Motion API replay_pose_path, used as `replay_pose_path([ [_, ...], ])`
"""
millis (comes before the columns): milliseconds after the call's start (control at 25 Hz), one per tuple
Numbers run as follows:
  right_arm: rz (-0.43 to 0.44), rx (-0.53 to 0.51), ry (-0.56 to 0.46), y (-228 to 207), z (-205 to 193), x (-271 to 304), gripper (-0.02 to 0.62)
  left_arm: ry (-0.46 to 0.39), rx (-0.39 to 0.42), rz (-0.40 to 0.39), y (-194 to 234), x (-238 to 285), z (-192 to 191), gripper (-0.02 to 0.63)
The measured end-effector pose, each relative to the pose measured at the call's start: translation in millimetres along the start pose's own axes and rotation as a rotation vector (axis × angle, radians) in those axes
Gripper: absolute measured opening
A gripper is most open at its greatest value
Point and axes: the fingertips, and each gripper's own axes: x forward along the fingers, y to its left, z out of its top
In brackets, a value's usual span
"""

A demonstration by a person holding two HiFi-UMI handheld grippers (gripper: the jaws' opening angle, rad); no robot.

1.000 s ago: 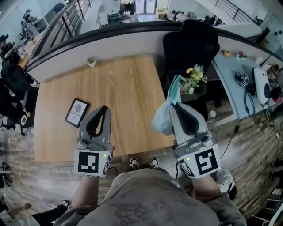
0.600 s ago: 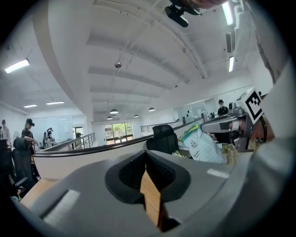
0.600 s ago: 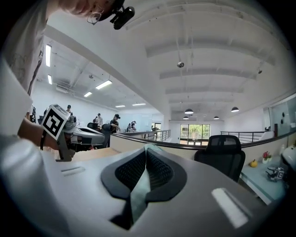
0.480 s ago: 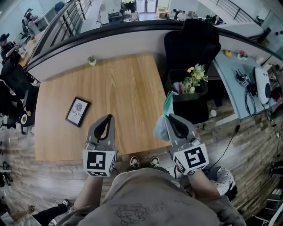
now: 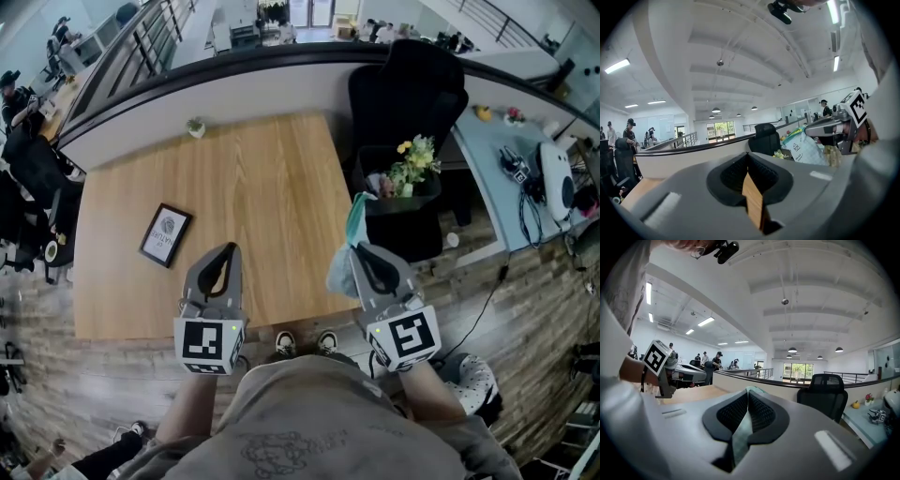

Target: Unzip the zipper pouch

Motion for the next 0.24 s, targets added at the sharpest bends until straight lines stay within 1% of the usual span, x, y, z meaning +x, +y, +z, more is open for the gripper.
replay_pose_path([
  [240,0.003,0.005,0.001,2.9,-0.8,-3.1,0.015,0.001,-0.006,-0.009,-3.5,-4.4,-1.7,-0.002],
])
